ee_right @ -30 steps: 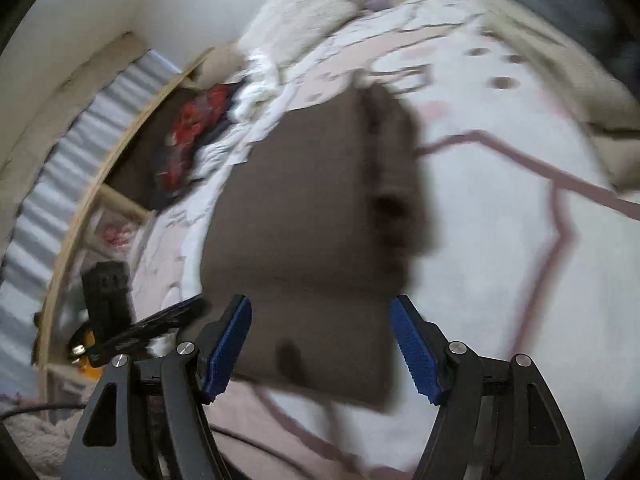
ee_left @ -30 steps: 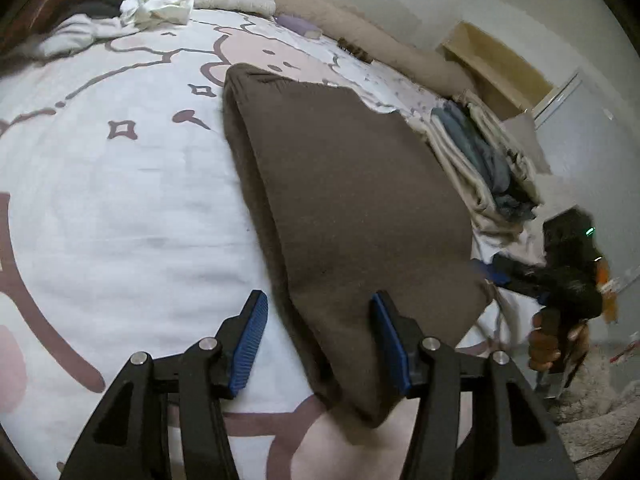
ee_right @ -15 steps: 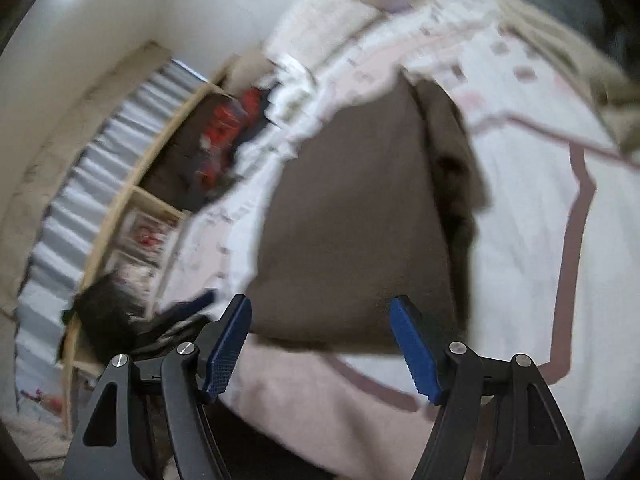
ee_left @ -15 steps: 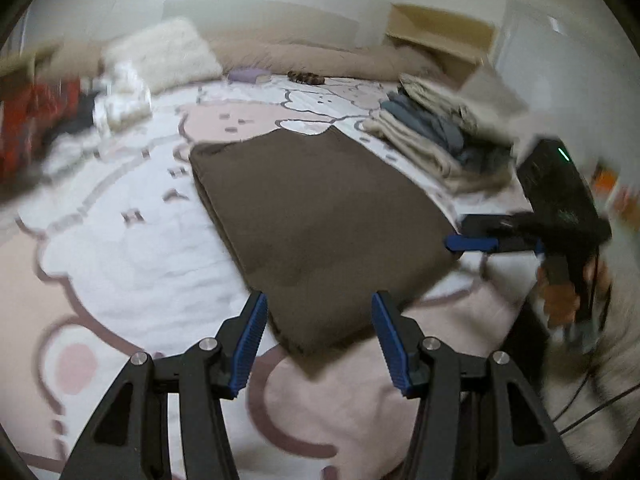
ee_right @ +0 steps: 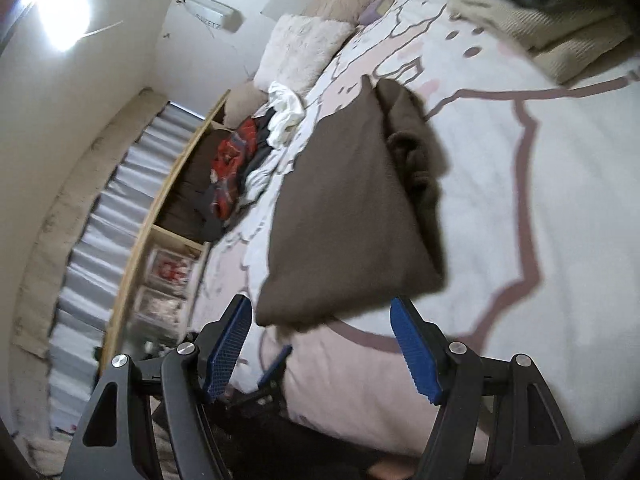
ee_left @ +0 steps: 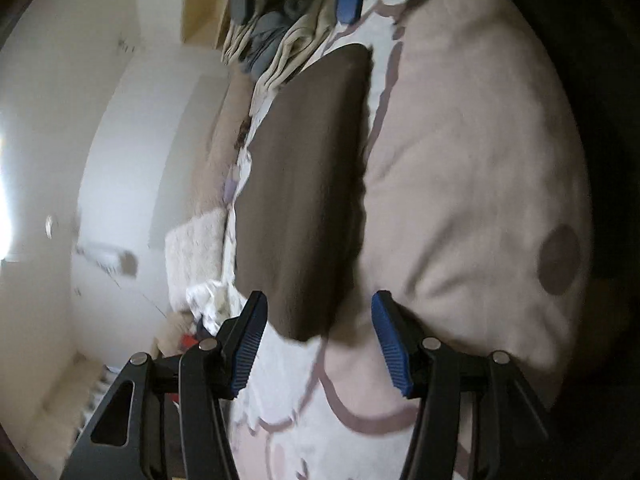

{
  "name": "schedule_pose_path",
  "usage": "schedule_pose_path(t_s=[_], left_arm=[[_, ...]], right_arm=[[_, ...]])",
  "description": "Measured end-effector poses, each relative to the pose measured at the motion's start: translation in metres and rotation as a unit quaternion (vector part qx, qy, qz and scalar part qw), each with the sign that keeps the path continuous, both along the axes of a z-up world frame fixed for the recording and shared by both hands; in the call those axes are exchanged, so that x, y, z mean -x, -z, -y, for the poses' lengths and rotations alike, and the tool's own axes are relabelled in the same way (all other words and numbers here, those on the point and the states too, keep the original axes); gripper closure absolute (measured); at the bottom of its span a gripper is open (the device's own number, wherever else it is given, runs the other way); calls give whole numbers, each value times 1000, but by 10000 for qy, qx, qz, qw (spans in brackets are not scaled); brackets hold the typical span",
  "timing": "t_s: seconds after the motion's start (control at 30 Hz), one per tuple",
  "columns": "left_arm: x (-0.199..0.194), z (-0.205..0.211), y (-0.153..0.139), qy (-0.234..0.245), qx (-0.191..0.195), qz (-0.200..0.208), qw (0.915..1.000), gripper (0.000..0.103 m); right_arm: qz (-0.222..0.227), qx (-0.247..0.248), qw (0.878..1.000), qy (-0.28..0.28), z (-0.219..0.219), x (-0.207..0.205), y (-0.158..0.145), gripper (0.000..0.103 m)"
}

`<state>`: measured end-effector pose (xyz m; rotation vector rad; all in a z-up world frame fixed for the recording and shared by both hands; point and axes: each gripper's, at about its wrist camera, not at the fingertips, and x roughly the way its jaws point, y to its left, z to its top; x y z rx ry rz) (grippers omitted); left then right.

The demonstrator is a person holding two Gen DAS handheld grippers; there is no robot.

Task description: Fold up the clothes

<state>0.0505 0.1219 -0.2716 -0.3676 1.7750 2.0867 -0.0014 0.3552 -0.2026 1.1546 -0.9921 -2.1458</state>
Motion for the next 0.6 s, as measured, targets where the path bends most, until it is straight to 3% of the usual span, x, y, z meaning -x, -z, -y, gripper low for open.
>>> schedule_pose_path(t_s=[0.13,0.27,0.3,0.4,0.57,0.6], left_arm=[[25,-11,2,24,164,-68,9998,49],[44,-19,6,30,297,-424,9987,49],[46,-19,7,61,333,-521,9981,49],[49,-16,9,166,437,-751,9961,49],[32,-9,5,196,470,-934,9943,49],[32,-8,4,157,405,-902,9950,49]], right_arm=[[-27,-396,9991,134,-9,-12,-6,31],[-398,-1826,9816,391,-5,-16,-31,31],[-642,-2593,9629,371,3,-17,-40,31],[-1260,-4470,8856,34,31,-20,-47,31],[-1051,-5734,8101,-633,44,-9,-3,31],[-713,-5794,8081,-784,40,-4,14,31]])
